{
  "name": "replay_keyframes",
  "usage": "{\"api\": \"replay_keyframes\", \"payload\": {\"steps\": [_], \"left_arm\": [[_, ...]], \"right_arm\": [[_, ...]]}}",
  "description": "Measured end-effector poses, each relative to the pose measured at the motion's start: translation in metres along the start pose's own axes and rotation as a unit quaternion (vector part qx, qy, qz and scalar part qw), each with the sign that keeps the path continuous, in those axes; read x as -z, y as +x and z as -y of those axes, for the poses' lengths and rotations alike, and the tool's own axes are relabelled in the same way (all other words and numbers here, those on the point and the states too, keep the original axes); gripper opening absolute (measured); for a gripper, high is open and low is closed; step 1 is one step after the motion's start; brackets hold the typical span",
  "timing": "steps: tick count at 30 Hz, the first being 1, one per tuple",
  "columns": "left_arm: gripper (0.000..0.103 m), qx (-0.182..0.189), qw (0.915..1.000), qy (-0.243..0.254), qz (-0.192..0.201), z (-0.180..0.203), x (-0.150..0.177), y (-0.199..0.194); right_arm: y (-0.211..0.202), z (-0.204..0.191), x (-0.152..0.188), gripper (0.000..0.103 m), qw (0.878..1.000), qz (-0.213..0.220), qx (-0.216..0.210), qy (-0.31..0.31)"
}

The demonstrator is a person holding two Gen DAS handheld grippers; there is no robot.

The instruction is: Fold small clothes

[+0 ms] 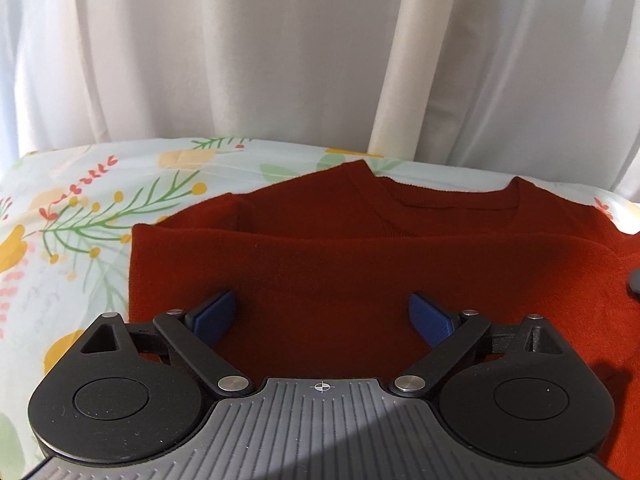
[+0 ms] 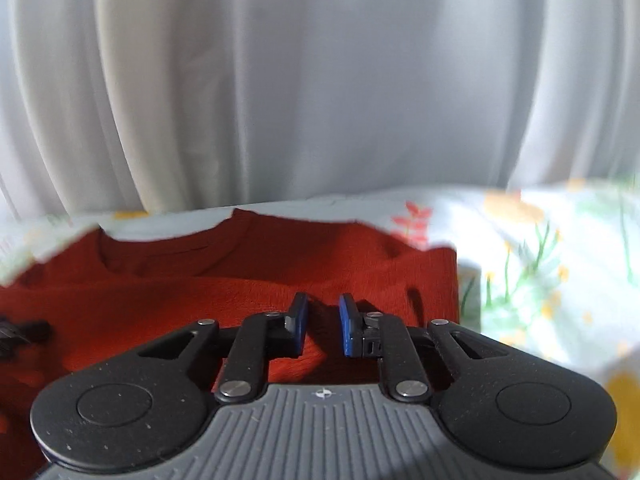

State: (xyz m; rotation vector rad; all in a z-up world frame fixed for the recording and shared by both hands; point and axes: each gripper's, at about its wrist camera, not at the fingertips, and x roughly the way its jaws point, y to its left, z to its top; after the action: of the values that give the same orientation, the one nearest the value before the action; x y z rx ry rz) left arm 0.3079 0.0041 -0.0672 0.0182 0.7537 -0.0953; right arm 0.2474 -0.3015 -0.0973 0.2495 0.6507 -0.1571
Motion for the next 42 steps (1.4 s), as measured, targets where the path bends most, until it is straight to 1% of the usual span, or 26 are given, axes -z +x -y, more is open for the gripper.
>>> {"api": "replay_keyframes", "payload": {"steps": [1,2,4,6,8,12,14,15,16,17,18,20,21,23,24,26,28,29,31,32,34,37,39,40,41,42], "left_arm": [[0.097,0.000,1.0000,0.000,-0.001,0.000,0.000,0.000],[0.097,0.000,1.0000,-0.001,-0.001,0.000,0.000,-0.001],[0.097,-0.001,1.0000,0.001,-0.002,0.001,0.001,-0.003],[0.097,-0.001,1.0000,-0.001,-0.006,0.001,0.003,-0.007],[0.097,0.004,0.9999,-0.006,-0.008,-0.001,0.005,-0.012],[0.097,0.008,0.9996,-0.023,-0.010,-0.005,0.009,-0.019],[0.097,0.010,0.9995,-0.028,-0.013,-0.006,0.011,-0.024],[0.097,0.011,0.9994,-0.030,-0.016,-0.006,0.011,-0.026],[0.097,0.012,0.9993,-0.032,-0.017,-0.008,0.011,-0.029],[0.097,0.012,0.9992,-0.035,-0.016,-0.010,0.011,-0.032],[0.097,0.010,0.9990,-0.040,-0.017,-0.013,0.012,-0.035],[0.097,0.004,0.9983,-0.054,-0.020,-0.020,0.015,-0.038],[0.097,0.004,0.9980,-0.060,-0.021,-0.023,0.016,-0.039],[0.097,0.004,0.9978,-0.061,-0.027,-0.024,0.019,-0.039],[0.097,0.001,0.9980,-0.054,-0.031,-0.022,0.021,-0.039],[0.097,-0.004,0.9986,-0.040,-0.034,-0.020,0.025,-0.043],[0.097,-0.002,0.9988,-0.035,-0.034,-0.020,0.028,-0.046],[0.097,-0.002,0.9988,-0.035,-0.034,-0.020,0.030,-0.048],[0.098,-0.006,0.9987,-0.036,-0.035,-0.022,0.032,-0.047],[0.099,-0.006,0.9989,-0.033,-0.032,-0.021,0.033,-0.047],[0.102,-0.007,0.9993,-0.025,-0.027,-0.021,0.035,-0.045],[0.100,-0.005,0.9988,-0.025,-0.042,-0.023,0.033,-0.050],[0.100,-0.010,0.9988,-0.018,-0.045,-0.023,0.035,-0.063],[0.100,-0.019,0.9984,-0.015,-0.050,-0.023,0.037,-0.071],[0.100,-0.023,0.9978,-0.019,-0.059,-0.026,0.040,-0.080],[0.098,-0.020,0.9973,-0.031,-0.064,-0.030,0.045,-0.091]], "right_arm": [[-0.010,0.007,0.001,0.019,0.999,-0.012,-0.028,0.045],[-0.019,0.016,0.005,0.021,0.993,-0.027,-0.062,0.093],[-0.032,0.033,0.018,0.023,0.978,-0.052,-0.106,0.173],[-0.034,0.046,0.029,0.024,0.967,-0.071,-0.115,0.218],[-0.033,0.053,0.036,0.024,0.956,-0.075,-0.125,0.254],[-0.025,0.060,0.035,0.024,0.935,-0.094,-0.147,0.309],[-0.019,0.061,0.035,0.022,0.927,-0.094,-0.152,0.328],[-0.016,0.060,0.034,0.019,0.927,-0.093,-0.150,0.332],[-0.015,0.058,0.034,0.009,0.928,-0.095,-0.142,0.330],[-0.019,0.054,0.033,0.006,0.931,-0.099,-0.135,0.323],[-0.022,0.052,0.032,0.006,0.932,-0.095,-0.136,0.321],[-0.032,0.055,0.031,0.005,0.926,-0.079,-0.166,0.331],[-0.036,0.055,0.030,0.005,0.929,-0.075,-0.165,0.322],[-0.038,0.052,0.029,0.005,0.951,-0.078,-0.128,0.270],[-0.035,0.046,0.028,0.005,0.962,-0.091,-0.103,0.237],[-0.034,0.036,0.028,0.005,0.974,-0.087,-0.088,0.191],[-0.039,0.027,0.024,0.006,0.982,-0.084,-0.070,0.152],[-0.041,0.027,0.024,0.009,0.983,-0.084,-0.068,0.149],[-0.044,0.032,0.026,0.009,0.984,-0.086,-0.063,0.144],[-0.044,0.032,0.027,0.000,0.987,-0.084,-0.054,0.127],[-0.049,0.029,0.029,0.000,0.994,-0.074,-0.021,0.076],[-0.046,0.026,0.026,0.000,0.996,-0.076,-0.017,0.042],[-0.053,0.022,0.024,0.000,0.996,-0.083,-0.007,0.017],[-0.060,0.022,0.025,0.003,0.996,-0.087,-0.013,0.009],[-0.067,0.023,0.027,0.014,0.995,-0.094,-0.025,0.003],[-0.077,0.028,0.031,0.020,0.994,-0.102,-0.044,0.000]]}}
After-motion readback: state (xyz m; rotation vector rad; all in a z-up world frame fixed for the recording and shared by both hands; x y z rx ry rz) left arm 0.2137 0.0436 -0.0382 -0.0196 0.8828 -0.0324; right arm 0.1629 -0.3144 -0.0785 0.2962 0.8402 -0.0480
